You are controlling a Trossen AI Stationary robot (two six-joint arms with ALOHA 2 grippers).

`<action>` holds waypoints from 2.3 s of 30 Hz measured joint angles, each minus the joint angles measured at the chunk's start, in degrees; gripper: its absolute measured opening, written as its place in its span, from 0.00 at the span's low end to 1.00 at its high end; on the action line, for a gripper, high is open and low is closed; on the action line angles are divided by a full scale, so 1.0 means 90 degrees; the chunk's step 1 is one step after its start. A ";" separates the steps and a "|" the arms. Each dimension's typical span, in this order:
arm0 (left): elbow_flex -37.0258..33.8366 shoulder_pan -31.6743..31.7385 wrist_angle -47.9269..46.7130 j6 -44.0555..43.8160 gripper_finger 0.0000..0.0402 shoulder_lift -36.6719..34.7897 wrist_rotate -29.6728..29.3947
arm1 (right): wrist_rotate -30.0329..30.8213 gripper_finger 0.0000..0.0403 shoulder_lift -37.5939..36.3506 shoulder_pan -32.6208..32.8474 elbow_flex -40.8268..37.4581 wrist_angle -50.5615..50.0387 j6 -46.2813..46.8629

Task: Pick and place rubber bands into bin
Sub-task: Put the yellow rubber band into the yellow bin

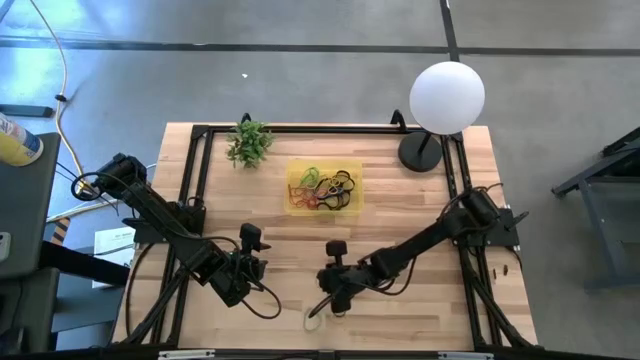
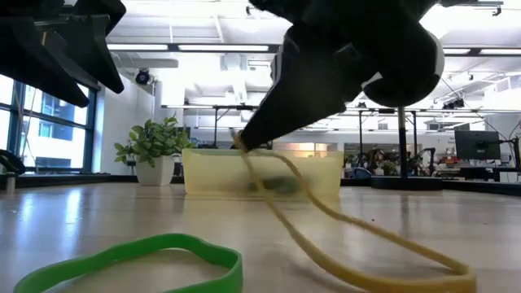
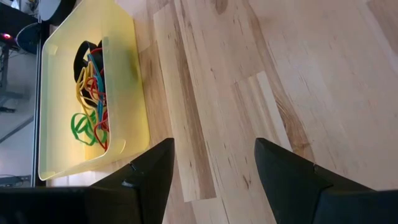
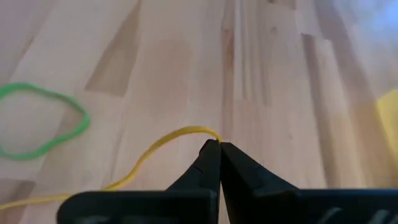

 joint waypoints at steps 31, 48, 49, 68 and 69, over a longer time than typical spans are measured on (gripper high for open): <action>0.0000 0.0015 0.0026 -0.0005 0.53 0.0000 0.0002 | 0.2936 0.00 -0.1863 -0.0525 0.0007 -0.0013 -0.2848; 0.0000 0.0015 0.0138 0.0075 0.53 0.0000 -0.0022 | 0.1342 0.00 -0.2061 -0.3184 0.0012 -0.0091 -0.3045; 0.0000 0.0015 0.0138 0.0075 0.53 0.0000 -0.0022 | 0.1200 0.00 -0.2061 -0.3323 0.0012 -0.0092 -0.2995; 0.0000 0.0015 0.0197 0.0027 0.53 0.0000 -0.0022 | -0.0317 0.00 -0.1864 -0.4348 0.0012 -0.1676 -0.1933; 0.0000 0.0015 0.0197 0.0027 0.53 0.0000 -0.0022 | -0.0333 0.00 -0.1806 -0.4345 0.0012 -0.1668 -0.1919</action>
